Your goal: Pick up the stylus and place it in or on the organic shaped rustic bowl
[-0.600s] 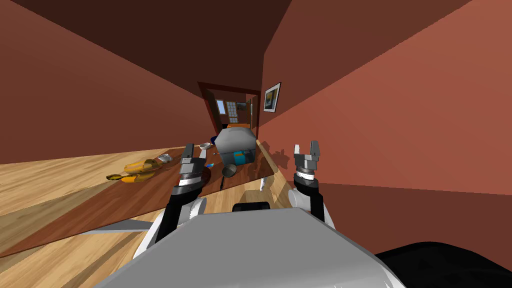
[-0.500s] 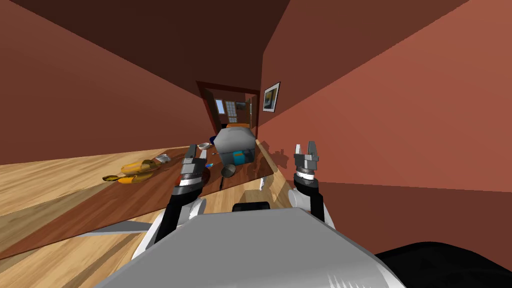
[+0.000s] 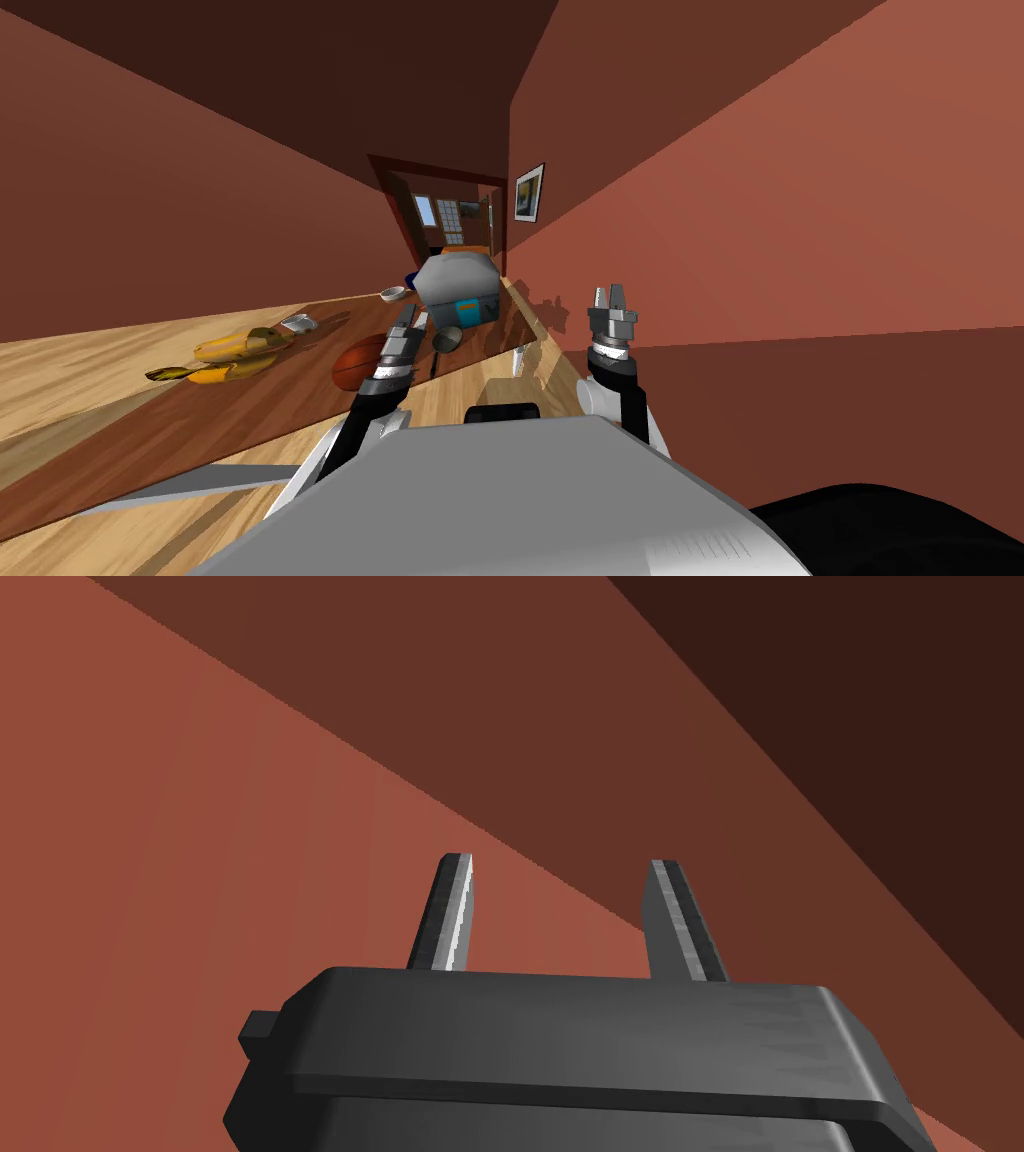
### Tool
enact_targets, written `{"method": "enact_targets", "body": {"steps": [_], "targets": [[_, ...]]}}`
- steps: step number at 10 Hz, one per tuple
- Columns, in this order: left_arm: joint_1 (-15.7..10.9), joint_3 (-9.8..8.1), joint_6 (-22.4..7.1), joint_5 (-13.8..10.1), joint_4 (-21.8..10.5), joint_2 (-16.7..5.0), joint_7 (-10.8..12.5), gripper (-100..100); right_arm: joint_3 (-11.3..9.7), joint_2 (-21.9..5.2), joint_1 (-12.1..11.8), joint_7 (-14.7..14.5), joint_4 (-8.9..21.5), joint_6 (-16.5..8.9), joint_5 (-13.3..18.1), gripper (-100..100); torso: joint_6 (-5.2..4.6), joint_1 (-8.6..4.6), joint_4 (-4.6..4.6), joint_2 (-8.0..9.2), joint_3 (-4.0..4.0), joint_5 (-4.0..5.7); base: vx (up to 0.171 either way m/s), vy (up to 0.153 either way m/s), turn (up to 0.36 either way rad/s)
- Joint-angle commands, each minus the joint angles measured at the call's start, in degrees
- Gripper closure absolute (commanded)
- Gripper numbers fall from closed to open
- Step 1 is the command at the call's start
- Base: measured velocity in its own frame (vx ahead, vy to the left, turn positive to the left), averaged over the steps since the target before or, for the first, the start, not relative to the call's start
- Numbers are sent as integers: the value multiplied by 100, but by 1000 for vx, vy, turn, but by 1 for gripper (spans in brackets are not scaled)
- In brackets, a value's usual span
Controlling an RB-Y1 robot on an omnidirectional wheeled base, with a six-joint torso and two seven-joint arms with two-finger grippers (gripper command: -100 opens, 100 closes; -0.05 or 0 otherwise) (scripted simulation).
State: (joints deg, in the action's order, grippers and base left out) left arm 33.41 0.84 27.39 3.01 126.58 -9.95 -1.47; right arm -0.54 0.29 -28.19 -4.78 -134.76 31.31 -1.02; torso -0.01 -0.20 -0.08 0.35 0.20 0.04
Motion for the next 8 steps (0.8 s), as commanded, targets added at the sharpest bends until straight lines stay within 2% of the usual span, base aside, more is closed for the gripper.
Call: {"method": "enact_targets", "body": {"steps": [1, 2, 3, 6, 7, 8], "targets": [[190, 164, 111, 4, -218, -258, 58, -100, 0, 0, 0, 0, 0, 0, 0, 0, 0, 0, 0, 0, 0, 0, -83, -51, -259], [279, 267, 157, 2, -388, -431, 97, -100, 0, 0, 0, 0, 0, 0, 0, 0, -1, 3, 0, 1, 1, 0, -82, -52, -231], [279, 267, 157, 2, -388, -431, 97, -100, 0, 0, 0, 0, 0, 0, 0, 0, 0, 3, -1, 1, 1, 0, -55, -29, -44], [578, 623, 308, -31, -948, -983, 230, -100, 0, 0, 0, 0, 0, 0, 0, 0, -1, 7, 1, -6, -3, -1, -72, -53, -256], [578, 623, 308, -31, -972, -983, 230, -100, 0, 0, 0, 0, 0, 0, 0, 0, 0, 1, -1, 2, 1, 0, -60, -46, -55], [685, 756, 360, -53, -1190, -1175, 279, -100, 1, 0, -1, 0, 0, 0, 0, 0, 5, 8, 0, -4, -1, -1, -44, -46, -156]]}}
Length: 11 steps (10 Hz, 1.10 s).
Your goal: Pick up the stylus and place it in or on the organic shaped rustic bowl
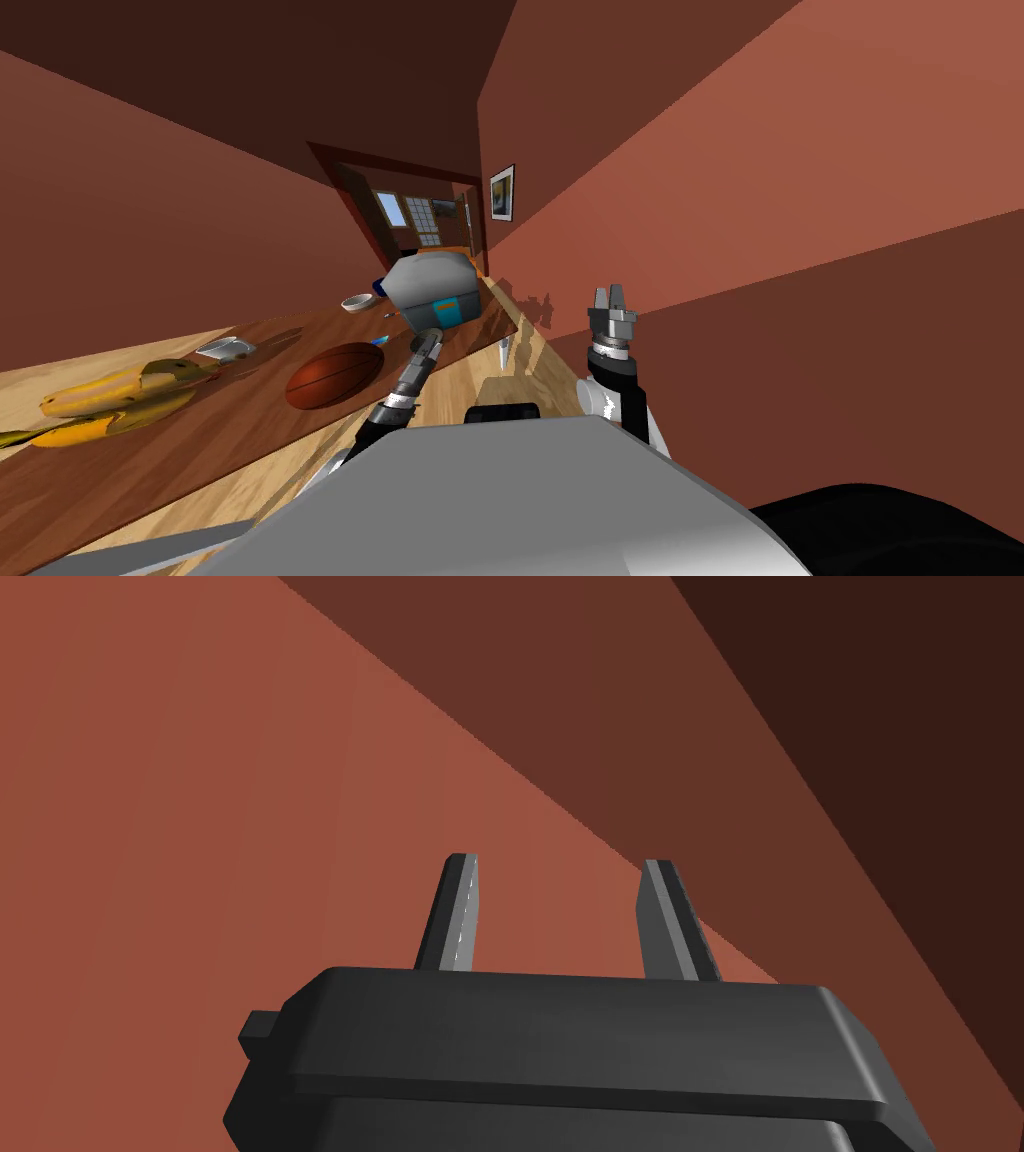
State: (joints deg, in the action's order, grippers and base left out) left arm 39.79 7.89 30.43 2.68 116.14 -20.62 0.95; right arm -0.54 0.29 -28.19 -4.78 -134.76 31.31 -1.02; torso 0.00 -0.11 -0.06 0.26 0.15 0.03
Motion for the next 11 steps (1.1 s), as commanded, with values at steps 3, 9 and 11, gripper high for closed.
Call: {"method": "enact_targets", "body": {"steps": [3, 9, 11], "targets": [[265, 339, 161, -85, -543, -498, 141, -100, 1, 0, -1, 0, 0, 0, 0, 0, 3, 3, 0, -4, -2, 0, -43, -51, -214], [589, 811, 311, -244, -1380, -1083, 310, -100, 0, 0, 0, 0, 0, 0, 0, 0, 1, 3, 2, -7, -4, 0, -26, -38, -192], [693, 976, 357, -314, -1650, -1274, 369, -100, 0, 0, -1, 0, 0, 0, 0, 0, 0, 8, 2, -14, -7, -1, -4, -34, -176]]}}
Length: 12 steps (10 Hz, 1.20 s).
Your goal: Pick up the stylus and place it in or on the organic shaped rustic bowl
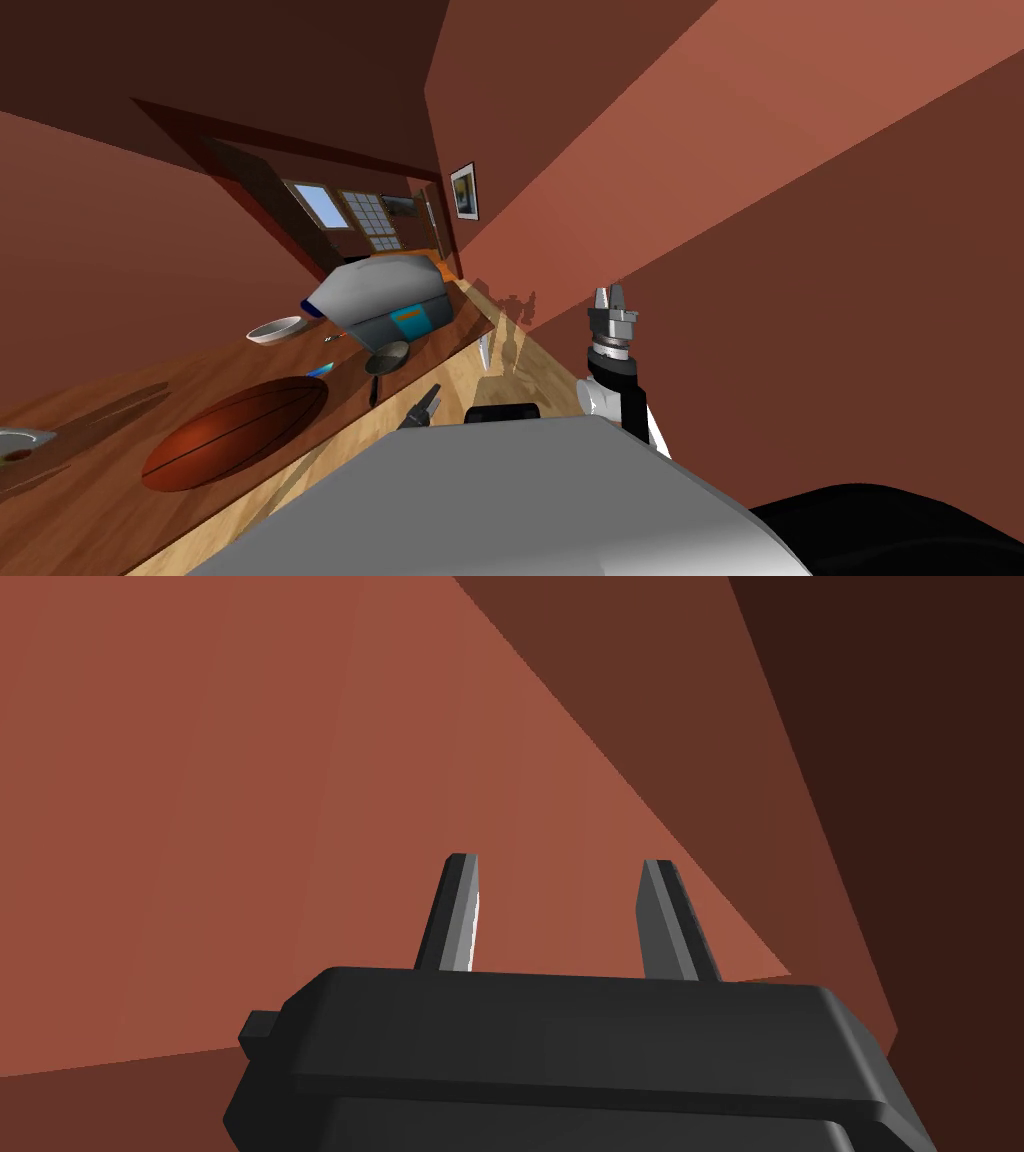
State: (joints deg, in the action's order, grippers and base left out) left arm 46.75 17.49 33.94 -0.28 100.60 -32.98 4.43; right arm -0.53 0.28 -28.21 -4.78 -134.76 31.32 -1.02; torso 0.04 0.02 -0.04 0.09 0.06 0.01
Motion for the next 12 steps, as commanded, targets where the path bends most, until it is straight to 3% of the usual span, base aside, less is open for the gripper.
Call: {"method": "enact_targets", "body": {"steps": [1, 2, 3, 4, 5, 6, 8, 10, 11, 12], "targets": [[97, 183, 51, -97, -286, -226, 80, -100, 0, 0, 0, 0, 0, 0, 0, 0, 0, 0, 0, 0, 0, 0, 0, -32, -250], [97, 183, 51, -97, -371, -226, 80, -100, -1, 0, 1, 0, 0, 0, 0, 0, -4, 0, 0, 0, 0, 0, 0, -17, -119], [193, 352, 91, -185, -555, -408, 139, -100, 0, 0, 0, 0, 0, 0, 0, 0, 0, 4, 0, -2, -1, -1, 5, -22, -218], [193, 352, 91, -185, -651, -408, 139, -100, 0, 0, 1, 0, 0, 0, 0, 0, -3, 5, 1, -2, -1, 0, 6, -14, -128], [284, 520, 129, -281, -784, -585, 197, -100, 0, 0, 0, 0, 0, 0, 0, 0, 1, 6, 1, -3, -2, -1, 18, -20, -278], [284, 520, 129, -281, -934, -585, 197, -100, 0, 0, 1, 0, 0, 0, 0, 0, -4, 6, 1, -6, -3, -1, 14, -7, -121], [451, 854, 193, -496, -1350, -920, 311, -100, 0, 0, 0, 0, 0, 0, 0, 0, -3, 11, 2, -9, -5, -2, 32, -6, -288], [451, 854, 193, -496, -1504, -920, 311, -100, 1, -1, -1, 0, 0, 0, 0, 0, 1, 15, 3, -14, -8, -3, 24, 7, -61], [526, 1017, 220, -612, -1787, -1077, 366, -100, 1, -1, -1, 0, 0, 0, 0, 0, 3, 12, 2, -8, -5, -2, 21, 2, -227], [526, 1017, 220, -612, -1787, -1077, 366, -100, 0, 0, 0, 0, 0, 0, 0, 0, -3, 14, 2, -9, -5, -1, 23, 12, -151]]}}
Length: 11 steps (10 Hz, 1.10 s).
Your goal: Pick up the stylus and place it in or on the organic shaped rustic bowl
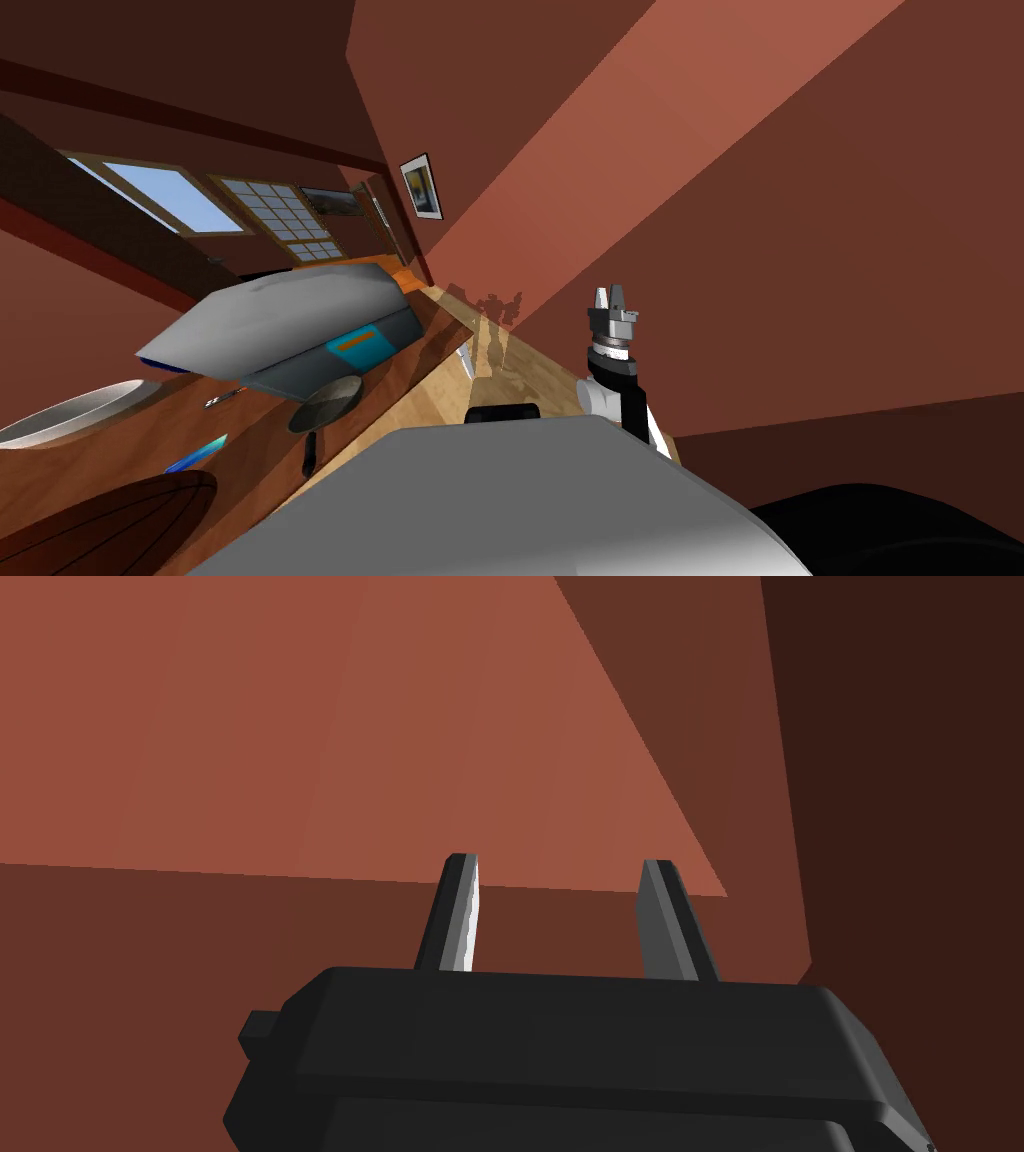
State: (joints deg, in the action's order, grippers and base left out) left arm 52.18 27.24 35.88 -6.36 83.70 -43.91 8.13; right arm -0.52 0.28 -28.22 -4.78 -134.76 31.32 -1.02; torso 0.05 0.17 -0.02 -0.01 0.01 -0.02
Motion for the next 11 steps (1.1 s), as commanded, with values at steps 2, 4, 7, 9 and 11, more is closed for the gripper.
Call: {"method": "enact_targets", "body": {"steps": [2, 4, 7, 9, 11], "targets": [[52, 202, 49, -126, -366, -131, 48, -100, 0, 0, 0, 0, 0, 0, 0, 0, -3, 3, 1, -3, -2, 0, 34, 20, -175], [116, 357, 68, -251, -594, -270, 99, -100, 0, 0, 0, 0, 0, 0, 0, 0, 2, 0, 0, -1, -1, -1, 27, 12, -99], [173, 507, 85, -378, -925, -400, 147, -100, 0, 0, 0, 0, 0, 0, 0, 0, -3, 8, 2, -10, -6, -1, 41, 30, -173], [267, 788, 108, -636, -1340, -627, 238, -100, 0, 0, 0, 0, 0, 0, 0, 0, -2, 13, 2, -8, -4, -2, 53, 51, -266], [303, 918, 116, -763, -1620, -724, 279, -100, 1, -1, -1, 0, 0, 0, 0, 0, 1, 22, 3, -16, -9, -5, 57, 71, -166]]}}
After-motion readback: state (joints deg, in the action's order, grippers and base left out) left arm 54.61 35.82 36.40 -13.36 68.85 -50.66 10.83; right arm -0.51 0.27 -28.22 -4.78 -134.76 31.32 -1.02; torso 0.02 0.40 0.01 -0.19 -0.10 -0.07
